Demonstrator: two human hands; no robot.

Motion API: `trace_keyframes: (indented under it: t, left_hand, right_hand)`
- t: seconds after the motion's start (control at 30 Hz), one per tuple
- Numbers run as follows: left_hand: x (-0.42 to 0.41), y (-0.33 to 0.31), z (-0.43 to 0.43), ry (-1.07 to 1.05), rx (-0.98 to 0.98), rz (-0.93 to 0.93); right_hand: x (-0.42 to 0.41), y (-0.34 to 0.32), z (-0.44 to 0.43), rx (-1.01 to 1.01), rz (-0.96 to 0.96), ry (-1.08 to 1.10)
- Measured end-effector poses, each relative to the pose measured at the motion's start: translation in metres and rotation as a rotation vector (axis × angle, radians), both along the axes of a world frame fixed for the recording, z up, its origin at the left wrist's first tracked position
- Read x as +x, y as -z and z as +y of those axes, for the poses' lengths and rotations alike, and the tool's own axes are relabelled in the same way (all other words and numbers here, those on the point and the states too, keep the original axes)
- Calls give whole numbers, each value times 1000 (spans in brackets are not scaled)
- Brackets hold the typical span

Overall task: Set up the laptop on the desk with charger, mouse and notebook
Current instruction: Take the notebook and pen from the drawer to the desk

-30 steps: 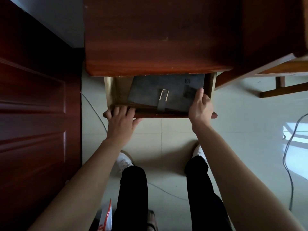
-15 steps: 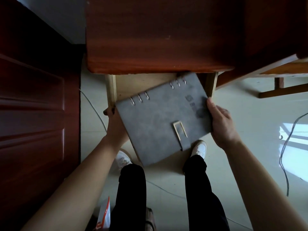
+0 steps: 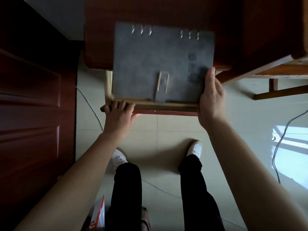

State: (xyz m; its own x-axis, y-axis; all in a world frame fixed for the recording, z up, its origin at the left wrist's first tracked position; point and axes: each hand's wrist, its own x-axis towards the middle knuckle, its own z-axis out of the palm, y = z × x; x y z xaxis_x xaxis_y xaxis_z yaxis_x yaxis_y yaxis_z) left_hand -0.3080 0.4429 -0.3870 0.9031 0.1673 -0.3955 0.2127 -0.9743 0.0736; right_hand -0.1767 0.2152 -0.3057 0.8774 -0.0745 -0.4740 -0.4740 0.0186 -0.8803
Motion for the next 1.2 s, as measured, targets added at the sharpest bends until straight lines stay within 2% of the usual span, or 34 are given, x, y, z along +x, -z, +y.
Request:
trace_keyframes:
  t: [0.07,0.27,0.33,0.4,0.5,0.6,0.67,0.8,0.93,1.03,1.2]
  left_hand:
    - [4,2,2,45,58,-92]
    - [4,-3,-1,58,24,-94]
    - [5,-3,0,43,30,-98]
    - [3,-3,-1,45,40,-122]
    - [3,-1,1,52,37,-139]
    - [3,3,1,51,37,-157]
    - [1,4,2,47,38,-166]
    - [0,10,-1,27,23,-164]
    - [-4,17,-9,27,14,-127]
    - [-9,20,-13,60,59,-173]
    - [-10,20,-10,60,54,-251]
  right_hand:
    - [21,-7,12,-171,-48,1]
    - [36,-6,12,-588,-158,-77]
    - [19,1,10,-651,-203,5]
    - [4,15,4,-648,-117,-41]
    - [-4,43,-2,-784,184,-520]
    - [-3,66,5,-982,28,-962]
    - [2,77,13,-995,-22,-1109]
    - [16,91,17,-1013,56,-1249]
    - [10,98,11,-1091,31,-1271]
    - [6,102,8,-1108,39,-1210]
    - [17,99,9,-1009,86,-1182]
